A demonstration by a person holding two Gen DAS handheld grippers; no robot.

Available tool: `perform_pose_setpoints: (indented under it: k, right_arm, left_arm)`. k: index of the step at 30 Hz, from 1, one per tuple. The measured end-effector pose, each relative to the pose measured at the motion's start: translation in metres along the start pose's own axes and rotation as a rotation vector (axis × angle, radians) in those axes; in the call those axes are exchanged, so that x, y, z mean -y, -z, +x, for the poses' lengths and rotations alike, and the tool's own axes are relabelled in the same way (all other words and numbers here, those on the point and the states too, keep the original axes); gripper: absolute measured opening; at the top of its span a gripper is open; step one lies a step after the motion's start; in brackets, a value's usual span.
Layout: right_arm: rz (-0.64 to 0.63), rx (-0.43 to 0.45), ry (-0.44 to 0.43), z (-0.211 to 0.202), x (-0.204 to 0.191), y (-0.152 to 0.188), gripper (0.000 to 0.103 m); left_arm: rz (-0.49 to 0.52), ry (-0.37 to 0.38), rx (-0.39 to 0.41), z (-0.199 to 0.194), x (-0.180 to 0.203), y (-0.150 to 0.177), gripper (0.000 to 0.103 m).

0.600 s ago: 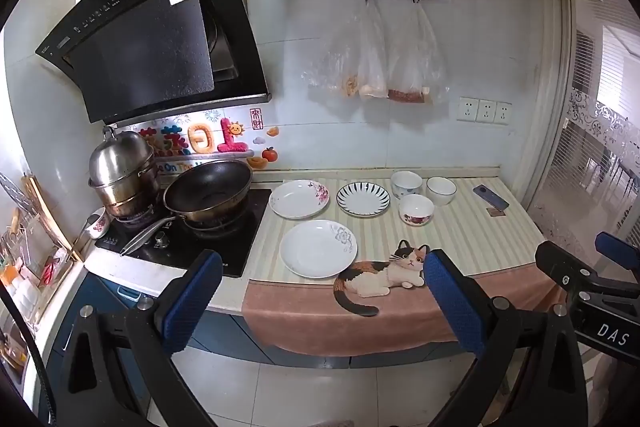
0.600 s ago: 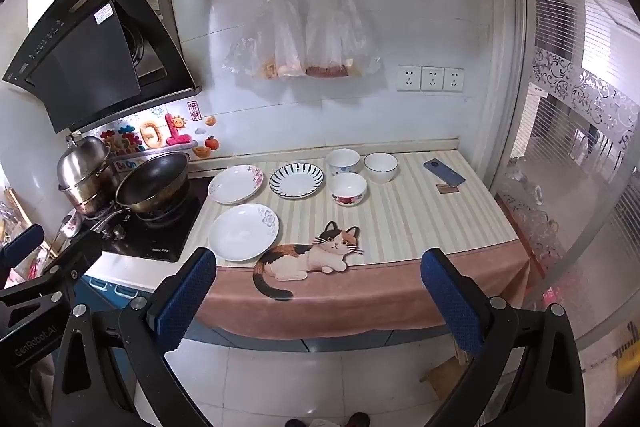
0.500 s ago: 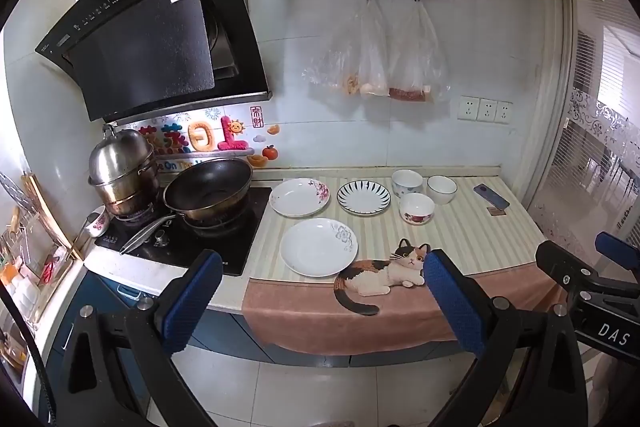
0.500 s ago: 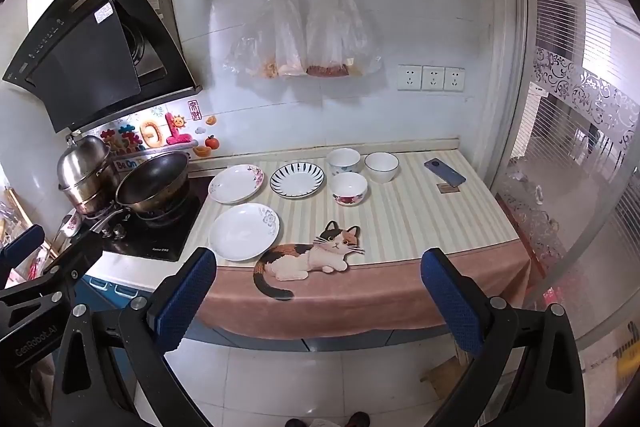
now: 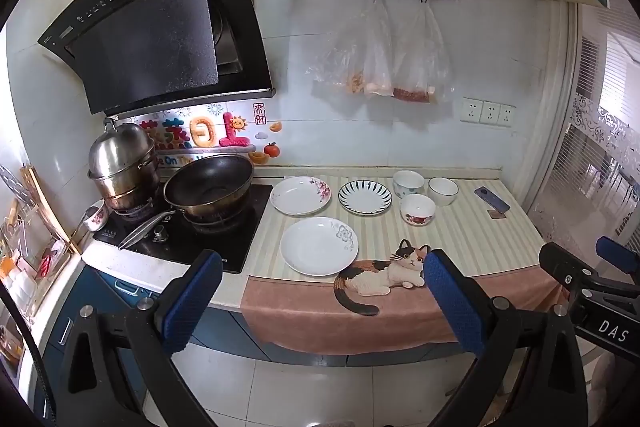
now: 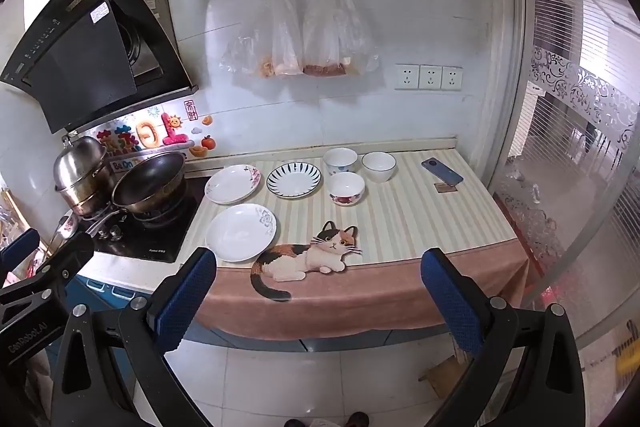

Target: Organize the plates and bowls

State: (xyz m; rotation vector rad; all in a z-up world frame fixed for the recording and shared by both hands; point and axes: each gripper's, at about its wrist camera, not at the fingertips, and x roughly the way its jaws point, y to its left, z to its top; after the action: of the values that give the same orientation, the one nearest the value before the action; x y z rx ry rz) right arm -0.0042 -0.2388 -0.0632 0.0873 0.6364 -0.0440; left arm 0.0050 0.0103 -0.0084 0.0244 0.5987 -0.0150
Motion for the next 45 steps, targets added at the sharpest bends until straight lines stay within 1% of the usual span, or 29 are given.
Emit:
perform_pose_setpoints:
  k: [16,45]
  right_arm:
    - [0.006,-0.006,-0.004,0.0005,0.0032,-0.0032,0.103]
    - [-0.001,-0.013,0.0,0.0061,-0.0047,-0.0061,0.103]
  left_arm:
    - [-0.002,0.005,-0.004,-0.0009,-0.0016,-0.001,0.103]
    - [-0.01,0.007,-0.011,0.0033,-0.006,-0.0075,0.103]
